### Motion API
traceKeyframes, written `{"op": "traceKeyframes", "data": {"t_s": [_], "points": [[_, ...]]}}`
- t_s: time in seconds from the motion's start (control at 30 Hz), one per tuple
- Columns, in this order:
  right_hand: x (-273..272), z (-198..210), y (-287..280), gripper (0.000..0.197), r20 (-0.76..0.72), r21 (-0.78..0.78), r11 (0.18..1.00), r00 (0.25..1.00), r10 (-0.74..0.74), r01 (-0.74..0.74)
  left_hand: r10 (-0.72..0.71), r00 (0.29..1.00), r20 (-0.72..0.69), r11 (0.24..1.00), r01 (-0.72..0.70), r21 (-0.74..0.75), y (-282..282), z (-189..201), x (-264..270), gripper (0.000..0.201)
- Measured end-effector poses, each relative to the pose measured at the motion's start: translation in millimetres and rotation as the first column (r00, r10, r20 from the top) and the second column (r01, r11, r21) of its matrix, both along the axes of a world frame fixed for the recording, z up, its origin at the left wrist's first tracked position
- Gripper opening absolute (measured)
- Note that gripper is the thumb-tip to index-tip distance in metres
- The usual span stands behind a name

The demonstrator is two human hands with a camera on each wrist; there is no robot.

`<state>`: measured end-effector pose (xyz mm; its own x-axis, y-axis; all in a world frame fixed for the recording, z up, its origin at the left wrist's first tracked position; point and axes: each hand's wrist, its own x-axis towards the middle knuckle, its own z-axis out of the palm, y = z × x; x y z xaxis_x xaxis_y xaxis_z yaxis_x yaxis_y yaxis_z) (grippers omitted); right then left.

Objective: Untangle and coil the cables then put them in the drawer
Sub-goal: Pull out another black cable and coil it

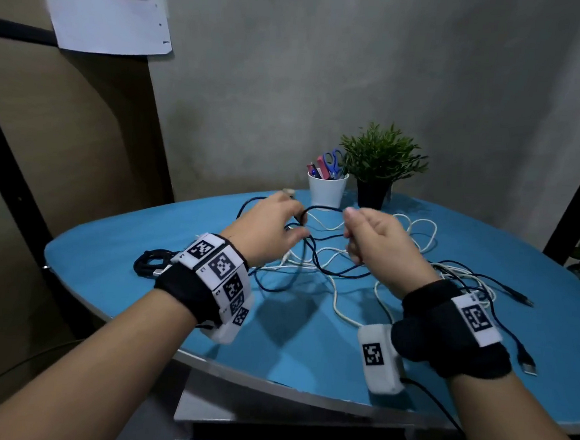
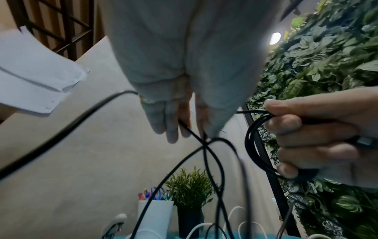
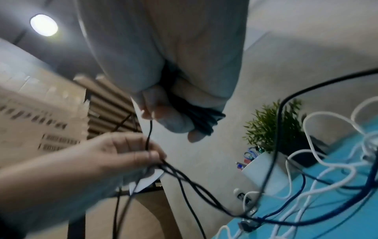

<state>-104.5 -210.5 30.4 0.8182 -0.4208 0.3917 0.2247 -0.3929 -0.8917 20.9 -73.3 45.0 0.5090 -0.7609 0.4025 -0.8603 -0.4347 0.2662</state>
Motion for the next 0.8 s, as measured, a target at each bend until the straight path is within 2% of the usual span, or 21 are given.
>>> {"op": "traceKeyframes", "data": {"t_s": [0.13, 0.27, 0.33, 0.43, 0.53, 0.6, 0.7, 0.8], "points": [[-3, 11, -5, 0.035, 0.152, 0.185, 0.983, 0.987, -0.047, 0.019, 0.056, 0.995, -0.076, 0.980, -0.040, 0.193, 1, -13, -4, 0.046], [-12, 27, -9, 0.036, 0.294, 0.345, 0.938, 0.946, -0.136, 0.028, 0.119, 0.988, -0.101, 0.937, -0.079, 0.340, 1, -15, -3, 0.036], [-16, 32, -12, 0.035, 0.357, 0.441, 0.897, 0.923, -0.144, -0.031, 0.159, 0.983, -0.088, 0.920, -0.115, 0.375, 2, -13, -2, 0.031], [-19, 38, -15, 0.032, 0.445, 0.547, 0.830, 0.879, -0.173, -0.114, 0.269, 0.963, -0.016, 0.895, -0.244, 0.374, 3, -14, 7, 0.028], [-23, 44, -21, 0.029, 0.503, 0.576, 0.810, 0.829, -0.245, -0.110, 0.427, 0.903, 0.041, 0.840, -0.413, 0.352, 9, -13, 18, 0.026], [-25, 45, -23, 0.029, 0.499, 0.554, 0.829, 0.826, -0.263, -0.071, 0.479, 0.878, 0.015, 0.823, -0.455, 0.339, 14, -11, 21, 0.020], [-23, 40, -21, 0.030, 0.427, 0.495, 0.868, 0.877, -0.220, -0.023, 0.465, 0.886, 0.001, 0.837, -0.439, 0.327, 14, -8, 19, 0.022], [-17, 34, -14, 0.033, 0.367, 0.467, 0.883, 0.918, -0.149, -0.043, 0.352, 0.935, -0.054, 0.912, -0.329, 0.246, 7, -6, 6, 0.041]]}}
